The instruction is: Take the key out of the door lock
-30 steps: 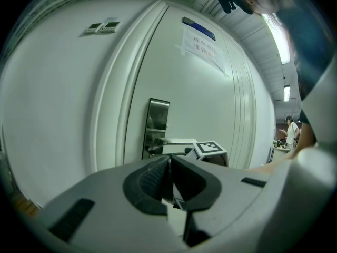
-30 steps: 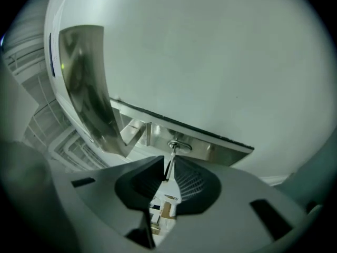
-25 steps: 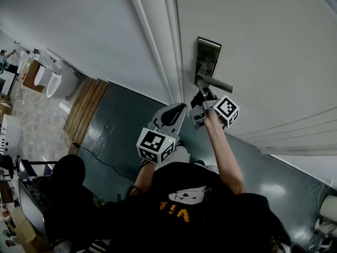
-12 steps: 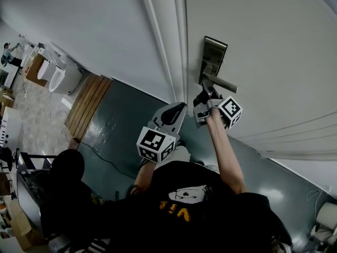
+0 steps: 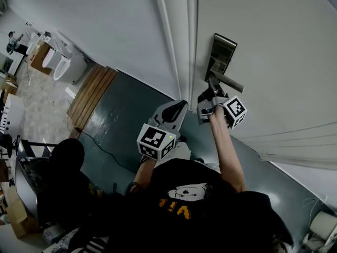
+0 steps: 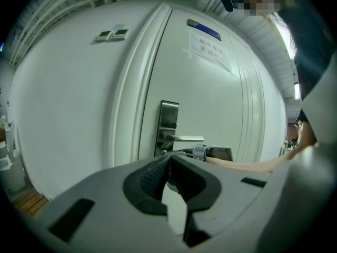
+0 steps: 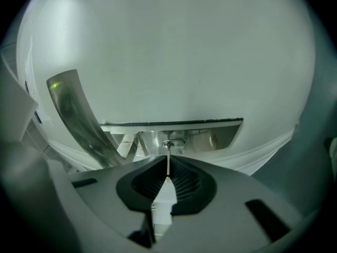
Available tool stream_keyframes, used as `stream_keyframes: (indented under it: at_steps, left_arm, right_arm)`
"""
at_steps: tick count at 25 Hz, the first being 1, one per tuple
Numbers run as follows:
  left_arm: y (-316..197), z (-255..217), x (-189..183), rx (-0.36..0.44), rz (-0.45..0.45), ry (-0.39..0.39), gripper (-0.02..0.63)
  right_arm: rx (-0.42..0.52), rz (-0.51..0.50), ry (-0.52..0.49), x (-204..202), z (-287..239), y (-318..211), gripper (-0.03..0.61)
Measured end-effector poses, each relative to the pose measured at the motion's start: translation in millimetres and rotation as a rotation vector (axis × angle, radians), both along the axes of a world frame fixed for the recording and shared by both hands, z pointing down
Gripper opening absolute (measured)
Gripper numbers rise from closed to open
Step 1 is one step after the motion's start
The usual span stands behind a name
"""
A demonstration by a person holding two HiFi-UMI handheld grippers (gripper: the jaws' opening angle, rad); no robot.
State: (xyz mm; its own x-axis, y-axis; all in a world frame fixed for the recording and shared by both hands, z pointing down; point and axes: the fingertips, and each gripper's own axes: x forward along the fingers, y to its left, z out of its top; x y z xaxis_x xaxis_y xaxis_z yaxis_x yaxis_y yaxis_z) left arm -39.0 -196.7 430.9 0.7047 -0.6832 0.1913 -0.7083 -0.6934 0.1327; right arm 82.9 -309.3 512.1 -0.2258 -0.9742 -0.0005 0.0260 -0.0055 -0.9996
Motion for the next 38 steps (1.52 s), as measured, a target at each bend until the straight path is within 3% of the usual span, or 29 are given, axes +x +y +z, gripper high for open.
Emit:
stream_keyframes:
  at_steps: [6, 13, 20, 26, 38]
  left_arm:
    - [2.0, 1.1, -13.1, -0.005, -0.044, -0.008, 0.02]
    - [0.7, 3.4, -26.1, -0.005, -0.081, -0.009, 0.02]
    - [-5.3, 5.0, -33.3, -0.009, -0.097, -0.012, 0.02]
    - [-6.6, 2.5, -32.7, -0.002, -0.093, -0.009, 0.02]
    - [8.8, 0.2, -21.6, -0.007, -0.083, -0.001, 0.02]
  right_arm:
    - [-0.014, 0.027, 0.012, 1.5, -1.8, 1.9, 0.021]
    - [-0.027, 0.046, -0.062, 3.6, 2.1, 4.4, 0.02]
    - [-0.03, 0.091, 0.023, 1.3, 0.6, 7.3, 0.02]
    - [-0.03, -0.037, 0.025, -35.4, 13.0, 43.8, 0.02]
    - [0.006, -0.127, 0.049, -46.6, -3.4, 67.4, 0.021]
